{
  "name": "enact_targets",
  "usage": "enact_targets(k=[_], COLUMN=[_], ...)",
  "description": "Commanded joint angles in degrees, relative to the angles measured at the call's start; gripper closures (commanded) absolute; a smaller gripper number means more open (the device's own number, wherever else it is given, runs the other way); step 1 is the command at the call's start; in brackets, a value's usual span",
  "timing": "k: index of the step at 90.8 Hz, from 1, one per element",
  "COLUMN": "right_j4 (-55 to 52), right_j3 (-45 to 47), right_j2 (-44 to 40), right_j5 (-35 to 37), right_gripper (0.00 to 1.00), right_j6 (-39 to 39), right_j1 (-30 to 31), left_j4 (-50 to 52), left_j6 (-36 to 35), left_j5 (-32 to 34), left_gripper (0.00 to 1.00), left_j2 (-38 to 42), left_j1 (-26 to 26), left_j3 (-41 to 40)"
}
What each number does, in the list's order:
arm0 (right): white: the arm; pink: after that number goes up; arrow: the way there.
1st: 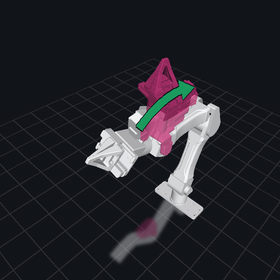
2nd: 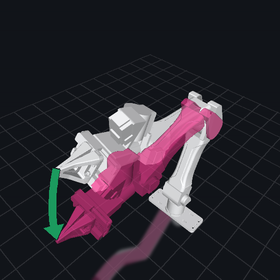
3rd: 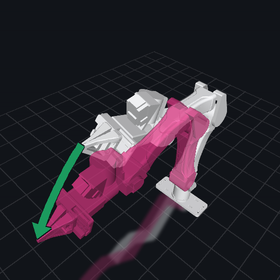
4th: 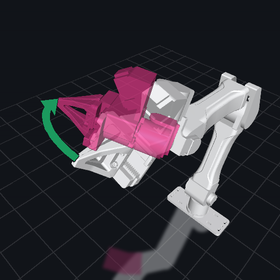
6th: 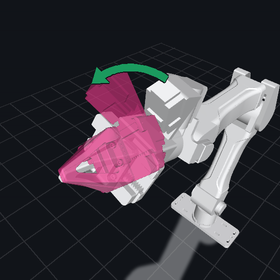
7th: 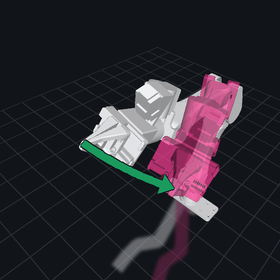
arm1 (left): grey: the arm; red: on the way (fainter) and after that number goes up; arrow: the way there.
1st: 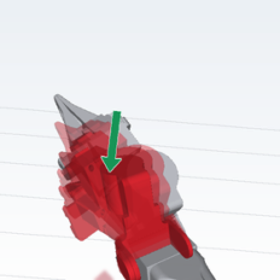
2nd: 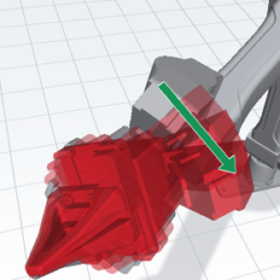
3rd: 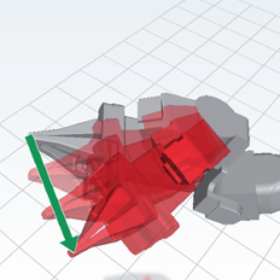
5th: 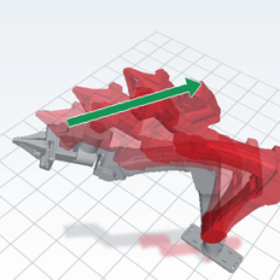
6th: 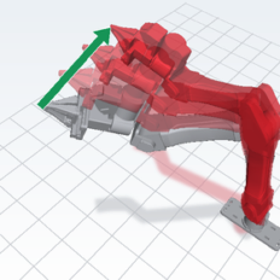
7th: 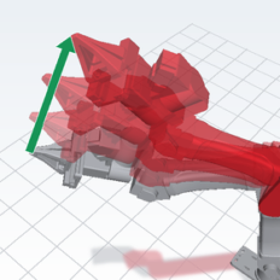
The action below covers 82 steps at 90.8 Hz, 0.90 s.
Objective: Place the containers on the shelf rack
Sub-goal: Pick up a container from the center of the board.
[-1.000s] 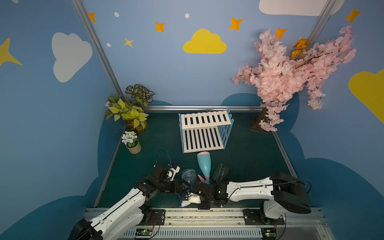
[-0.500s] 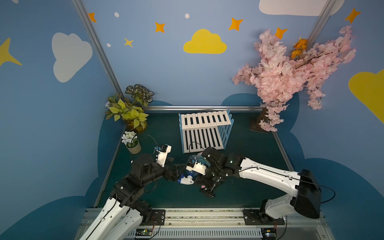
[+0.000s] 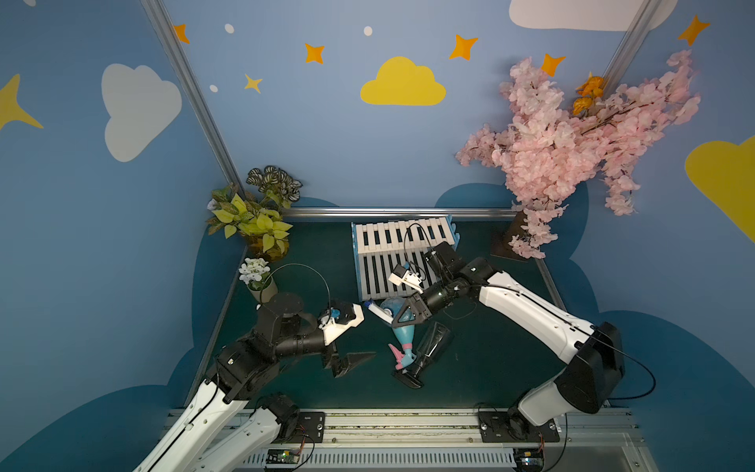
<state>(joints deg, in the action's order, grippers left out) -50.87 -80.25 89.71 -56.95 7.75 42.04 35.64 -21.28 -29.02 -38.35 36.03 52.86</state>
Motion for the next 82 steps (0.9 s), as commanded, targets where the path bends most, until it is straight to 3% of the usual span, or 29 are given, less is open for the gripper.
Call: enact_targets(k=[1,13,33,59,82], right_j4=[-15.5,-22.1,-25.4,-27.1,-27.2], right_j3=[-3.7,-4.5,-4.9,-5.6,-4.9], right_j2=[1.2,1.4,2.3,2.9,2.3], right_j5=[-6.3,-6.0,-6.9,-7.4,-7.4], right_gripper=[1.0,1.0,1.0,1.0,1.0], right_j6=[-10.1,-15.5,-20.7,-22.9,-23.3], right_j1=[0.5,2.6,8.1,9.9,10.6], left_j4=[5.3,6.9,11.3,11.5,11.5], left_j6=[-13.6,-21.7,-26.0,-26.3,-26.0], left_j5=[5.5,11.1,14.3,13.8,11.9], left_gripper=[0.0,0.0,0.02,0.41,0.6], left_j2=[1.3,1.2,-4.2,-5.8,-5.7], left_j1=[3.0,7.6,15.7,18.4,18.4], left_j3=[1.4,2.7,6.6,6.5,5.4])
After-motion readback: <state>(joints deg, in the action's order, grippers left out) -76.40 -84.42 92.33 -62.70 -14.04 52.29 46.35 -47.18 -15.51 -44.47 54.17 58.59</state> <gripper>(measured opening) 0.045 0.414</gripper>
